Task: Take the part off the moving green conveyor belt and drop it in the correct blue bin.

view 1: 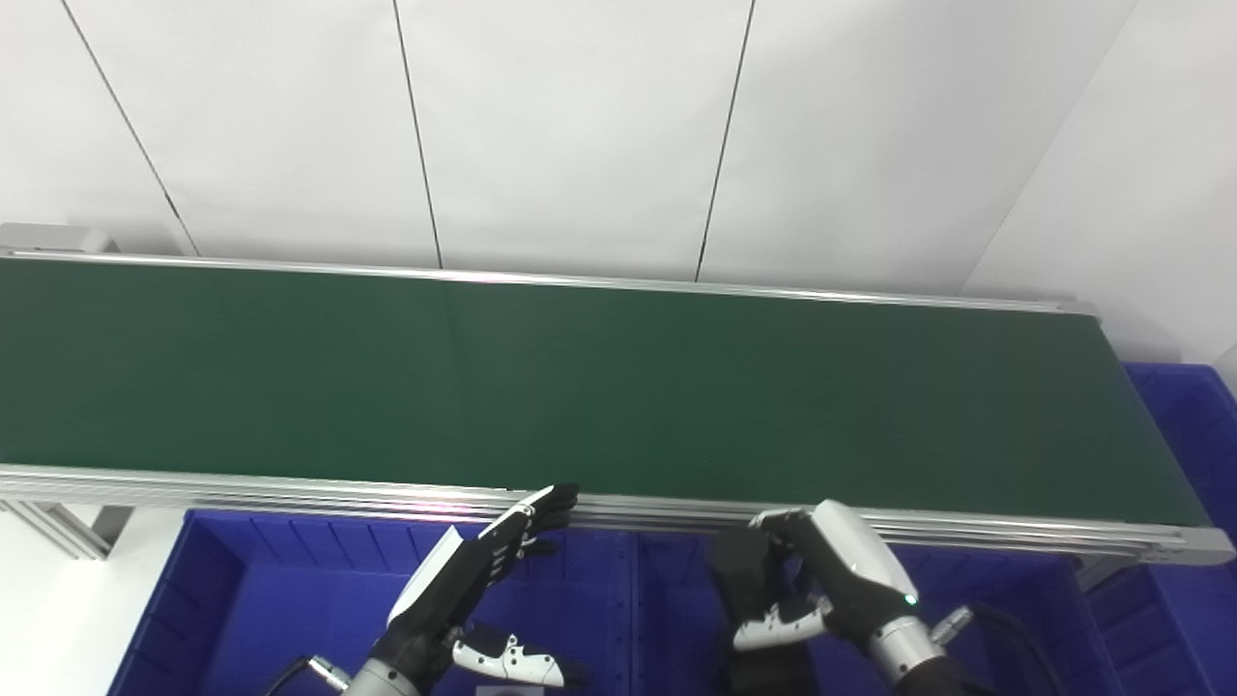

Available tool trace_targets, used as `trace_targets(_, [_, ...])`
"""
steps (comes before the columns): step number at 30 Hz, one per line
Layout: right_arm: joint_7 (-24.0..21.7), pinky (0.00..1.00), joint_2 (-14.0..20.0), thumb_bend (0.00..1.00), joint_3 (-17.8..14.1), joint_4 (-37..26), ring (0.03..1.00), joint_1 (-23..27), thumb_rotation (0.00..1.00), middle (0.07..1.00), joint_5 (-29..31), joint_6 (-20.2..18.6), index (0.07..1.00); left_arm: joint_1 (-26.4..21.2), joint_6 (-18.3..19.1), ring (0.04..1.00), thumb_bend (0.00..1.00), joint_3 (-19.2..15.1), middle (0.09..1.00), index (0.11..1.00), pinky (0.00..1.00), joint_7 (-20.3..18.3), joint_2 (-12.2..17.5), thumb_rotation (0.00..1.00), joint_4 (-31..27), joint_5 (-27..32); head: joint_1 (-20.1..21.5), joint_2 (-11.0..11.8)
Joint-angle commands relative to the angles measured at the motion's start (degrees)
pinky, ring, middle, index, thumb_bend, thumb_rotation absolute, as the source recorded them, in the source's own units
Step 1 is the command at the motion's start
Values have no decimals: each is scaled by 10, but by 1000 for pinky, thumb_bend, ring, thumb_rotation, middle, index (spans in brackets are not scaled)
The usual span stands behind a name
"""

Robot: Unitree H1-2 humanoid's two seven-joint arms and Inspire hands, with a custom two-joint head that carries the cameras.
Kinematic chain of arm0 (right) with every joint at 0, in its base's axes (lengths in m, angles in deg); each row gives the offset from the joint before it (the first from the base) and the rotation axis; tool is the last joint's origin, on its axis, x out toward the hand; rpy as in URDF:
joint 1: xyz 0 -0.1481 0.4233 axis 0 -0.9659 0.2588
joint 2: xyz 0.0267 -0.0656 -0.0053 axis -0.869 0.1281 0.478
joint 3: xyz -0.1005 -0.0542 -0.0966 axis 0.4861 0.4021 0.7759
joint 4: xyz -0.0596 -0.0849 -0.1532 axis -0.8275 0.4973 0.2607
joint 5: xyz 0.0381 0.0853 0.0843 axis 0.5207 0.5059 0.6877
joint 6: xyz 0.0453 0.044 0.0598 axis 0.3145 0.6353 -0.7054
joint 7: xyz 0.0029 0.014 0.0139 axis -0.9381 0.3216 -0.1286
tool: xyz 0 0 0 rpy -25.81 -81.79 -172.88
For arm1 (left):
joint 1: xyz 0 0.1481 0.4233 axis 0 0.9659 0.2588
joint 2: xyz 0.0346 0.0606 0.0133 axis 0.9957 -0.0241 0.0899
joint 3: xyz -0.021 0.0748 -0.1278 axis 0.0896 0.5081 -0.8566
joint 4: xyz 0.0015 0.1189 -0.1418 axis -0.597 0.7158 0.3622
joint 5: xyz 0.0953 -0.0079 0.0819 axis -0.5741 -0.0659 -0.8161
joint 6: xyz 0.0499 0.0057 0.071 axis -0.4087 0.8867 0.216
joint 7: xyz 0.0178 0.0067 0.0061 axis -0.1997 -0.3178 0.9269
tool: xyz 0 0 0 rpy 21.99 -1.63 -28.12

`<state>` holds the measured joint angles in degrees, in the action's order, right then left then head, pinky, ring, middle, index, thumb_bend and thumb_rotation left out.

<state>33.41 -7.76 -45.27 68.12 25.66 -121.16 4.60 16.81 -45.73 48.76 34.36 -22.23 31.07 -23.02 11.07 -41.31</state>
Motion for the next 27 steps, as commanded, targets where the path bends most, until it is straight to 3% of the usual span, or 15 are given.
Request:
trace_targets(1, [-4, 409, 6, 509, 6, -1, 438, 13, 0, 556, -11, 7, 479, -6, -16, 896, 803, -2, 918, 902, 822, 0, 5, 91, -13, 9, 2, -2])
trace_targets(5, [-14, 455, 14, 512, 28, 12, 432, 16, 0, 536, -28, 25, 503, -7, -14, 896, 807, -1, 919, 900, 822, 2, 9, 89, -15, 8, 5, 0])
trace_targets(7, [-17, 517, 15, 518, 32, 8, 588, 16, 0, 533, -27, 26, 486, -7, -15, 894, 807, -1, 917, 902, 823, 3, 10, 82, -16, 6, 10, -5])
trace_targets(8, [-23, 559, 15, 516, 35, 2, 658, 15, 76, 665, -29, 20, 492, -7, -14, 890, 807, -1, 916, 905, 819, 1, 11, 82, -18, 8, 10, -5])
trace_targets(9, [-31, 574, 15, 517, 40, -7, 689, 14, 105, 723, -34, 13, 494, -7, -11, 892, 807, -1, 917, 904, 819, 0, 11, 82, -20, 11, 14, -8])
trace_targets(11, [-43, 567, 17, 682, 48, -19, 718, 14, 114, 804, -51, 4, 683, -6, -8, 896, 802, -1, 918, 901, 822, -2, 13, 73, -22, 15, 18, -8])
trace_targets(12, [-48, 626, 18, 721, 52, -23, 773, 13, 147, 839, -61, 1, 772, -6, -7, 896, 802, -1, 918, 899, 821, -2, 13, 78, -22, 15, 18, -8])
trace_targets(13, [-45, 641, 21, 731, 57, -26, 787, 12, 156, 848, -76, 5, 794, -5, -9, 896, 802, -1, 918, 899, 821, -2, 14, 80, -22, 14, 20, -10])
trace_targets(17, [-13, 948, 20, 844, 68, -39, 973, -4, 194, 943, -136, 19, 979, -3, -3, 897, 806, -2, 920, 902, 816, -3, 17, 87, -30, 17, 22, -13])
trace_targets(21, [25, 965, 8, 885, 66, -44, 999, -20, 226, 994, -167, 28, 999, -2, 3, 895, 808, -3, 921, 904, 810, -4, 21, 86, -38, 18, 24, -16])
trace_targets(27, [73, 973, -9, 924, 58, -50, 1000, -40, 261, 1000, -175, 39, 1000, -1, 3, 898, 809, -2, 923, 907, 814, -3, 26, 86, -40, 18, 19, -16])
